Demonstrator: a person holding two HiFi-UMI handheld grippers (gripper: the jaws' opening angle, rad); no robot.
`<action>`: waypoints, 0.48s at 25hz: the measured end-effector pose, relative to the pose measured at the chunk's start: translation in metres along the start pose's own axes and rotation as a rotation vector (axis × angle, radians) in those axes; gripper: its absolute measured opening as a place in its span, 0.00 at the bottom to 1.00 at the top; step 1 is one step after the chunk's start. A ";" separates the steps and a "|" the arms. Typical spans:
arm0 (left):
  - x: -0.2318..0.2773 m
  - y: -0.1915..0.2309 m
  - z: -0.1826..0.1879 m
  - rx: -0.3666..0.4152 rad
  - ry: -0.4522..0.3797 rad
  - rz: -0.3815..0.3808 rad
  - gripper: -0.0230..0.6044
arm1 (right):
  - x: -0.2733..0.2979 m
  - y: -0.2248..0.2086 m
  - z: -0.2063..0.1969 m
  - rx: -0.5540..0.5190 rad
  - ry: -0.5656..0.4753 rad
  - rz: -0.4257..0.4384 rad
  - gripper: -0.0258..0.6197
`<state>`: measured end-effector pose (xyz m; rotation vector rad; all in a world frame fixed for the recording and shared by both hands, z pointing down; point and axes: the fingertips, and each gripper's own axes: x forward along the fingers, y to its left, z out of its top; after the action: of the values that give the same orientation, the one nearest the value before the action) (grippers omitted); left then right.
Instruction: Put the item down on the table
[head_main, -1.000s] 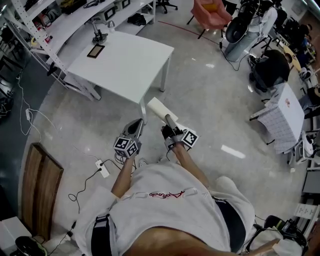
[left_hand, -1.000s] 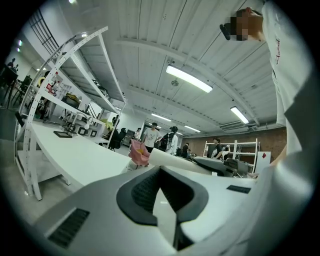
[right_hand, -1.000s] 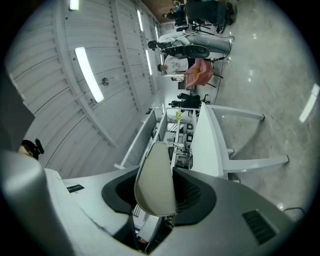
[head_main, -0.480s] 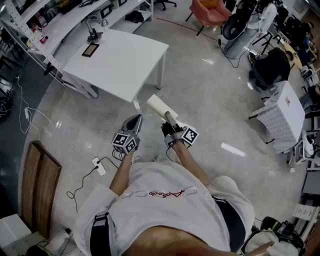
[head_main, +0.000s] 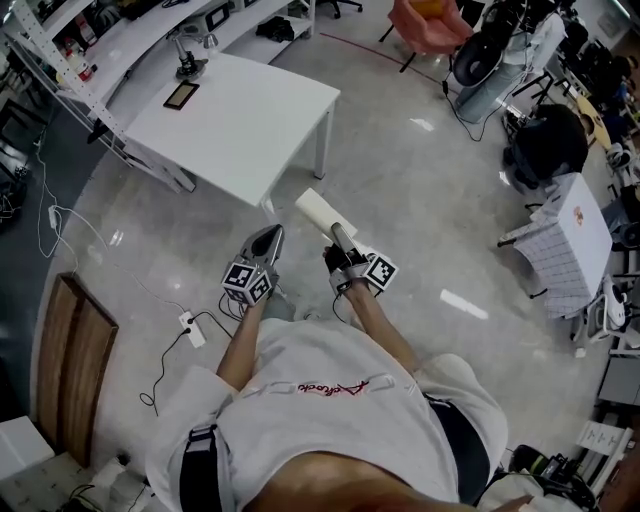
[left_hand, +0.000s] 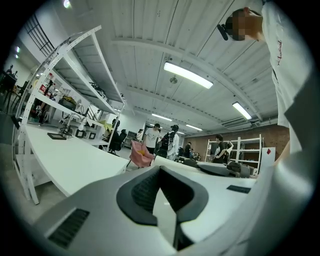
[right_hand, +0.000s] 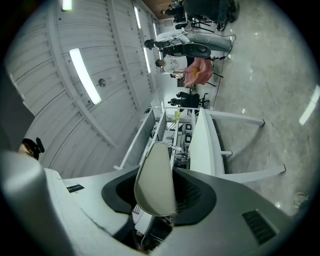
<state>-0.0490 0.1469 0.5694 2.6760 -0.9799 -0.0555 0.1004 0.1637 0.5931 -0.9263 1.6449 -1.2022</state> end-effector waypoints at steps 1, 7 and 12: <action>0.003 0.001 0.000 0.000 -0.002 0.001 0.05 | 0.002 0.000 0.002 0.003 0.002 0.003 0.33; 0.022 0.009 0.000 -0.005 -0.001 -0.004 0.05 | 0.019 -0.006 0.013 -0.005 0.005 0.004 0.33; 0.042 0.016 0.001 -0.009 0.002 -0.025 0.05 | 0.037 -0.011 0.026 -0.002 -0.009 0.011 0.33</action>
<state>-0.0266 0.1080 0.5760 2.6799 -0.9432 -0.0620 0.1131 0.1186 0.5912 -0.9208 1.6426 -1.1878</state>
